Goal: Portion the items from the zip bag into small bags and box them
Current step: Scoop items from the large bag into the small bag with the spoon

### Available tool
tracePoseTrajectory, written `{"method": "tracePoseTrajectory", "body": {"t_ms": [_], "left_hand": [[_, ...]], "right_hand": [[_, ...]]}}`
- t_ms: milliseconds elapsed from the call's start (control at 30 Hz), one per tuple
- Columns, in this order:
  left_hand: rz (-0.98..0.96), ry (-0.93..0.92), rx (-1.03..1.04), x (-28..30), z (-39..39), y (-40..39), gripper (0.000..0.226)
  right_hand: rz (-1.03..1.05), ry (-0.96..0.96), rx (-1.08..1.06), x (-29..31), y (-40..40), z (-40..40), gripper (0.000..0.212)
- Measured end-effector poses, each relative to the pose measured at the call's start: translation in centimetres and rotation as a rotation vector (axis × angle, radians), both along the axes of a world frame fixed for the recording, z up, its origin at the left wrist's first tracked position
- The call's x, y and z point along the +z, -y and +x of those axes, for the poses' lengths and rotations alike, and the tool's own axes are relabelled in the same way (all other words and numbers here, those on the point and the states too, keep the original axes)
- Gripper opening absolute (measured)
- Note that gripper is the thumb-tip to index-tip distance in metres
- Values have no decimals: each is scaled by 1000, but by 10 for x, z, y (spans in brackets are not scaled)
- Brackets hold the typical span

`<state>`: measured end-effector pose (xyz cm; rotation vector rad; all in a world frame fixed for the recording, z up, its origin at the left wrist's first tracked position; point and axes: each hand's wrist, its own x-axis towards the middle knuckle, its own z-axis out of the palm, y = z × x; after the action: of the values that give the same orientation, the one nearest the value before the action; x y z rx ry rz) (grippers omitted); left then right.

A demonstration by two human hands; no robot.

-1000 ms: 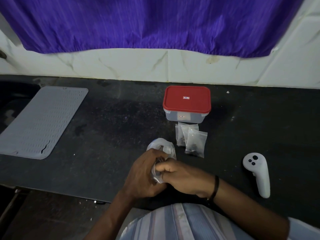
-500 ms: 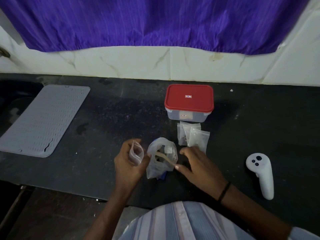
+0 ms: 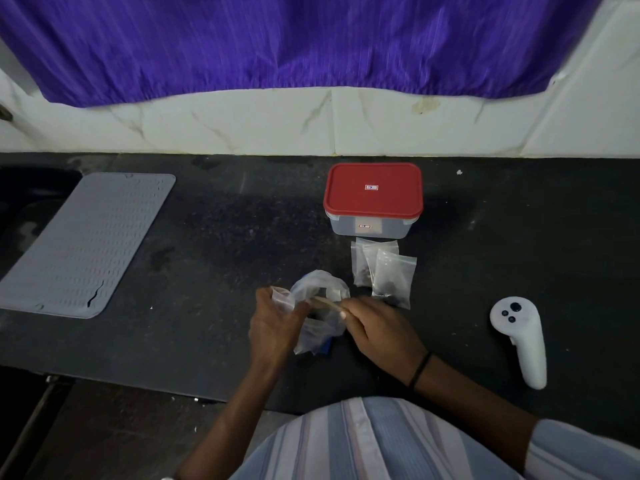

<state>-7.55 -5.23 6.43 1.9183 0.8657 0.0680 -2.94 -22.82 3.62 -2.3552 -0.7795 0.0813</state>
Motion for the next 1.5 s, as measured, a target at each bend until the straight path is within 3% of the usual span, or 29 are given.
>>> {"method": "tracePoseTrajectory", "body": {"t_ms": [100, 233, 467, 700, 833, 900, 1000, 1167, 1267, 1400, 1500], "left_hand": [[6, -15, 2, 1, 3, 2, 46], [-89, -40, 15, 1, 5, 3, 46], [-331, 80, 47, 6, 9, -4, 23], [-439, 150, 13, 6, 1, -9, 29], [-330, 109, -5, 0, -1, -13, 32], [-213, 88, -4, -5, -2, -14, 33], [-74, 63, 7, -5, -2, -16, 36], [-72, 45, -92, -6, -2, -19, 52], [14, 169, -112, -1, -9, -20, 51], [307, 393, -123, 14, -18, -17, 50], [398, 426, -239, 22, -20, -12, 46]], "right_hand": [[17, 2, -34, 5, -3, 2, 37], [-52, -7, -26, 9, -8, -1, 14], [-109, -70, 0, 11, -14, 0, 18], [21, -287, -60, 2, -13, -4, 20], [232, -694, -227, 0, -12, -6, 22], [333, -797, -283, 0, -10, -7, 22], [418, -764, -339, 3, -7, -11, 23], [500, -666, -404, 12, 5, -16, 22], [537, -663, -415, 24, 16, -17, 21], [680, -682, -436, 54, 23, -18, 25], [777, -673, -394, 80, 23, -17, 26]]}}
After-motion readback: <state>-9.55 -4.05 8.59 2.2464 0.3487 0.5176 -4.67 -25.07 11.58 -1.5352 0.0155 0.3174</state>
